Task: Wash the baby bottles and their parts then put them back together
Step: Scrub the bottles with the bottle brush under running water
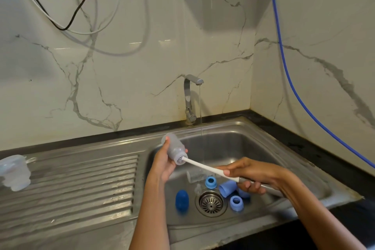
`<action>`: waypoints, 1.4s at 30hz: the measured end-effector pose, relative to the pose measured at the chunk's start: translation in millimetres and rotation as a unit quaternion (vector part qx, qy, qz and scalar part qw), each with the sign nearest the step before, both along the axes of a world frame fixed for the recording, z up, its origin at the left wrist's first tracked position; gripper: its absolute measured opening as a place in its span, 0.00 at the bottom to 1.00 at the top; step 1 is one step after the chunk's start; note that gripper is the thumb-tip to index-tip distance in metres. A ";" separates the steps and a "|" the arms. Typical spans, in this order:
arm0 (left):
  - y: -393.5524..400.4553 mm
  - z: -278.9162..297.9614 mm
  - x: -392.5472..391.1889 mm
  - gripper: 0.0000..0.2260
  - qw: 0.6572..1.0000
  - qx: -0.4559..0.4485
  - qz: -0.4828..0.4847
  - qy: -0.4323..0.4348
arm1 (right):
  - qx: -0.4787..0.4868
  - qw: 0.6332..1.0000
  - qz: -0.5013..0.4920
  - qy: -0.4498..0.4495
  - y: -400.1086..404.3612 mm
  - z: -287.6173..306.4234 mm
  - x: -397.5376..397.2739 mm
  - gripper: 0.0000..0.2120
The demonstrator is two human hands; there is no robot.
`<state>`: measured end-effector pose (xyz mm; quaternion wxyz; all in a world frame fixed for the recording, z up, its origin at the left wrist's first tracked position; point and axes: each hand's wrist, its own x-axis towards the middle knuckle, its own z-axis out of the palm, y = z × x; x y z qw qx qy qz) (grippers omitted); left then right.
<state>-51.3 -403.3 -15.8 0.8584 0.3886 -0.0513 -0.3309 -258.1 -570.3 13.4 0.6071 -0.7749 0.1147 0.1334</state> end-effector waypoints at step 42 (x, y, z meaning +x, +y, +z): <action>-30.8 -2.4 -22.8 0.23 0.979 0.089 0.153 -0.101 | -0.420 0.879 -0.060 -0.220 27.1 -22.4 14.6 0.18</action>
